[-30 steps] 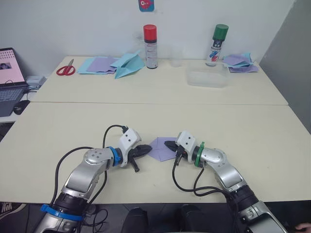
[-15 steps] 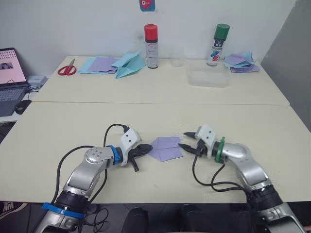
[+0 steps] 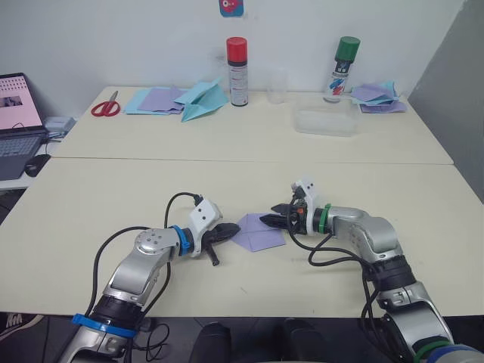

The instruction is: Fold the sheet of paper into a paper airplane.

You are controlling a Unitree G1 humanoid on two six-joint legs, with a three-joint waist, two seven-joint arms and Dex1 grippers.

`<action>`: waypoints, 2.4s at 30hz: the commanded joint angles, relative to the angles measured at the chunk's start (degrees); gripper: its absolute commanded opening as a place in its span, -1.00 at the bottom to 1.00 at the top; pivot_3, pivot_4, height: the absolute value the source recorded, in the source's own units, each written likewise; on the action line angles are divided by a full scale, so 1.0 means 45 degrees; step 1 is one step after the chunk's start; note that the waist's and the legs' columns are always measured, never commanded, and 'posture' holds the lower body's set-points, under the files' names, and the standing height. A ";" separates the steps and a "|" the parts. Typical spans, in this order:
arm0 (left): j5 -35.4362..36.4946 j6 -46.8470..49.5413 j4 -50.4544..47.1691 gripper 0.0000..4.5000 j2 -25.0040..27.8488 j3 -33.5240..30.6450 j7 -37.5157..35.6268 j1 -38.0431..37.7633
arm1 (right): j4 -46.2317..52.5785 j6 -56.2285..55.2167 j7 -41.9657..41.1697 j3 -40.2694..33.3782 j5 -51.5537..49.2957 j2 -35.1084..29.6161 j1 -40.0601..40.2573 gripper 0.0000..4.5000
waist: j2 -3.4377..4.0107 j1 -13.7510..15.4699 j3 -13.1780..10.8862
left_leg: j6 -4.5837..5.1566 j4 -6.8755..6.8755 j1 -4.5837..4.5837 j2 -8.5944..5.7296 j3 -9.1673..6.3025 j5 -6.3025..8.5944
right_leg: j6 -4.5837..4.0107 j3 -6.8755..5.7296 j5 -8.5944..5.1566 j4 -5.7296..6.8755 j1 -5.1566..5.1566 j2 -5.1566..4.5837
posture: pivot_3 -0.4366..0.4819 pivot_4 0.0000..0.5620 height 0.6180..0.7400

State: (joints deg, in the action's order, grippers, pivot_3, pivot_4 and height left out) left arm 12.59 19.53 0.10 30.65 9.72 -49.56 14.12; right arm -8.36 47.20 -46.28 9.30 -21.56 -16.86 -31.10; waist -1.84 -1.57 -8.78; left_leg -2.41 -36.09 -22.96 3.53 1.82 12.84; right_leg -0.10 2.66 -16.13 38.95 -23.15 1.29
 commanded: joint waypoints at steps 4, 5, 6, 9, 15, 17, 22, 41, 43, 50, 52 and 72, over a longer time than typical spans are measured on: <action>-0.0425 0.0319 0.0433 -1.00 0.0114 0.0119 0.0229 -0.0461 | -0.0069 -0.0240 -0.1008 0.0350 -0.0126 -0.0233 -0.0230 -0.46 | 0.0001 -0.0031 -0.0001 | 0.0000 0.0001 0.0002 0.0011 -0.0001 0.0000 | 0.0000 -0.0013 0.0000 0.0004 0.0000 0.0005 | -0.05 -0.47 1.00; -0.0427 0.0313 0.0431 -1.00 0.0115 0.0097 0.0243 -0.0490 | -0.0142 -0.0305 -0.0978 0.0338 -0.0101 -0.0177 -0.0227 -0.61 | 0.0002 -0.0035 -0.0001 | 0.0000 0.0001 0.0003 0.0011 -0.0001 0.0000 | -0.0001 -0.0013 0.0000 0.0005 -0.0001 0.0006 | -0.05 -0.47 1.00; -0.0420 0.0323 0.0424 -1.00 0.0108 0.0077 0.0256 -0.0508 | -0.0234 -0.0356 -0.0836 0.0231 -0.0100 -0.0054 -0.0265 -0.77 | 0.0001 -0.0045 -0.0001 | 0.0000 0.0002 0.0004 0.0012 -0.0001 0.0000 | 0.0000 -0.0015 0.0000 0.0005 0.0000 0.0008 | -0.05 -0.47 1.00; -0.0416 0.0340 0.0375 -1.00 0.0099 0.0023 0.0280 -0.0554 | -0.0251 -0.0242 -0.0596 -0.0047 -0.0237 0.0160 -0.0409 -0.99 | 0.0004 -0.0060 0.0000 | 0.0000 0.0004 0.0007 0.0014 -0.0002 0.0000 | -0.0001 -0.0012 0.0000 0.0006 0.0000 0.0017 | -0.05 -0.47 1.00; 0.0940 0.1325 -0.0727 -1.00 0.0702 -0.1025 -0.0510 -0.0506 | 0.0513 -0.0073 -0.0507 -0.0226 -0.0471 0.0194 -0.0303 -0.99 | 0.0001 -0.0069 -0.0011 | 0.0000 0.0006 0.0004 0.0016 -0.0002 0.0000 | -0.0001 -0.0010 0.0000 0.0009 -0.0007 0.0022 | -0.05 -0.47 1.00; 0.2000 0.2344 -0.1585 -1.00 0.1509 -0.1722 -0.1264 -0.0531 | 0.0968 0.0094 -0.0367 -0.0534 -0.0776 0.0288 -0.0328 -0.99 | -0.0002 -0.0142 -0.0033 | -0.0001 0.0007 -0.0012 0.0023 -0.0009 0.0000 | -0.0001 -0.0003 0.0000 0.0009 -0.0029 0.0051 | -0.05 -0.47 1.00; 0.4062 0.4261 -0.2766 -1.00 0.4226 -0.3994 -0.2762 -0.0150 | 0.2444 0.0860 0.0413 -0.1709 -0.2018 0.0787 -0.0982 -0.99 | -0.0016 -0.0178 -0.0209 | -0.0002 0.0024 -0.0053 0.0041 -0.0037 0.0001 | -0.0010 -0.0028 -0.0003 0.0014 -0.0084 0.0115 | -0.05 -0.47 1.00; 0.7439 0.7120 -0.7658 -1.00 0.6594 -0.7437 -0.3576 -0.4728 | -0.4899 -2.4641 0.1438 0.4186 0.8636 -0.1666 -0.0045 -0.99 | -0.0044 -0.0168 -0.0254 | -0.0028 0.0003 -0.0190 0.0033 -0.0013 0.0012 | -0.0030 -0.0007 -0.0018 0.0025 -0.0210 0.0005 | -0.05 -0.47 1.00; 0.7415 0.6996 -0.7713 -1.00 0.6546 -0.7399 -0.3459 -0.4972 | -0.5022 -2.4518 0.0892 0.4494 0.8080 -0.2030 0.0159 -0.99 | -0.0046 -0.0160 -0.0254 | -0.0029 -0.0009 -0.0166 0.0029 -0.0018 0.0011 | -0.0016 -0.0009 -0.0026 0.0023 -0.0180 0.0000 | -0.05 -0.47 1.00; 0.6857 0.6319 -0.7035 -1.00 0.6186 -0.6020 -0.2897 -0.4213 | -0.3802 -2.2285 -0.1415 0.4695 0.5325 -0.2787 0.0813 -0.08 | -0.0066 -0.0037 -0.0269 | -0.0023 -0.0008 0.0040 0.0021 -0.0019 0.0007 | -0.0067 -0.0008 -0.0052 0.0035 0.0020 -0.0016 | -0.05 -0.47 1.00; 0.6617 0.6074 -0.6728 -1.00 0.5997 -0.5675 -0.2730 -0.3928 | -0.3330 -2.1972 -0.2029 0.4550 0.4557 -0.3277 0.1008 0.25 | -0.0065 -0.0031 -0.0270 | -0.0023 -0.0011 0.0037 0.0023 -0.0021 0.0007 | -0.0047 -0.0010 -0.0040 0.0038 0.0019 -0.0014 | -0.05 -0.47 1.00; 0.2122 0.1898 -0.1709 -1.00 0.2411 -0.0774 -0.2072 0.0611 | 0.3330 -0.8923 -0.0834 0.2564 0.1153 -0.2548 0.0977 -0.98 | -0.0067 -0.0016 -0.0268 | -0.0024 -0.0016 -0.0014 0.0032 -0.0015 0.0008 | -0.0079 -0.0018 0.0025 0.0042 -0.0021 0.0069 | -0.05 -0.47 1.00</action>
State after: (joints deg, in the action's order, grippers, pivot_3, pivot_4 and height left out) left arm 22.36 28.45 -6.07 40.51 6.59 -57.79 17.04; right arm 3.11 3.24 -50.65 21.81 -15.89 -28.27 -26.42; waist -2.14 -1.64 -9.99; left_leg -2.52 -36.15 -23.04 3.68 1.75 12.88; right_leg -0.46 2.57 -16.02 39.13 -23.25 1.60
